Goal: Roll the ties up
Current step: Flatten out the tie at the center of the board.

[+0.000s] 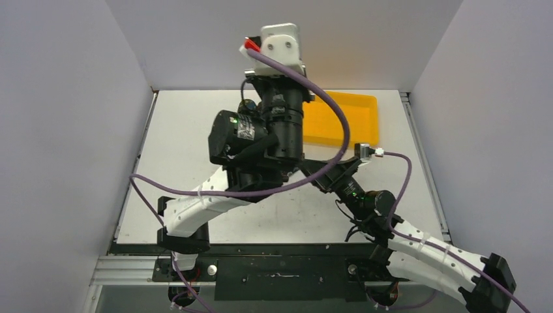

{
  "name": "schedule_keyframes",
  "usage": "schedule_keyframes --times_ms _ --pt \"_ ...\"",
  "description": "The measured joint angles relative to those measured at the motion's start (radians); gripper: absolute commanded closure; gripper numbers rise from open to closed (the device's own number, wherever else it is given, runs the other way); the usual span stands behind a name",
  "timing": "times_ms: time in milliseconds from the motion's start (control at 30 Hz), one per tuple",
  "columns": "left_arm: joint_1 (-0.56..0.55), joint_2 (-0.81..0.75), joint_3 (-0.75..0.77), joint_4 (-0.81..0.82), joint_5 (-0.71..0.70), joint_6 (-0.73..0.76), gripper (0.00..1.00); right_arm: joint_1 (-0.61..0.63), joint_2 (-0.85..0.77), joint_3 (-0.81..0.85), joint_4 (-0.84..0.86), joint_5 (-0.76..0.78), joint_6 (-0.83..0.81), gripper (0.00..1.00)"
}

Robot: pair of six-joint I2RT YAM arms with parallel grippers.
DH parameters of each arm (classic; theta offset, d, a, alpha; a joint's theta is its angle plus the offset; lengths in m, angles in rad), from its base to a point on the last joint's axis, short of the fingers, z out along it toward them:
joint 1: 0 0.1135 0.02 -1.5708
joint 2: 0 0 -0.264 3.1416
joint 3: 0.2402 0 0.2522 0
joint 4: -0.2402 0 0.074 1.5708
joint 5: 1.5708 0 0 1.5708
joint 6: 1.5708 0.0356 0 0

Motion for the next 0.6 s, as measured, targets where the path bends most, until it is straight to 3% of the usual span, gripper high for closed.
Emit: schedule_keyframes --times_ms 167,300,433,600 --pt "-0.102 0.057 0.023 -0.004 0.052 0.032 1.0 0.0 -0.3 0.034 -0.327 0.201 -0.28 0.1" --pt "-0.196 0.063 0.022 -0.018 0.114 -0.006 1.0 0.001 -0.5 0.261 -0.645 0.495 -0.51 0.1" --pt "-0.298 0.068 0.045 -0.051 0.218 -0.097 1.0 0.023 -0.547 0.518 -0.839 0.792 -0.682 0.1" --pt "-0.393 0.07 0.059 -0.088 0.36 -0.214 1.0 0.162 -0.547 0.579 -1.003 1.065 -0.79 0.1"
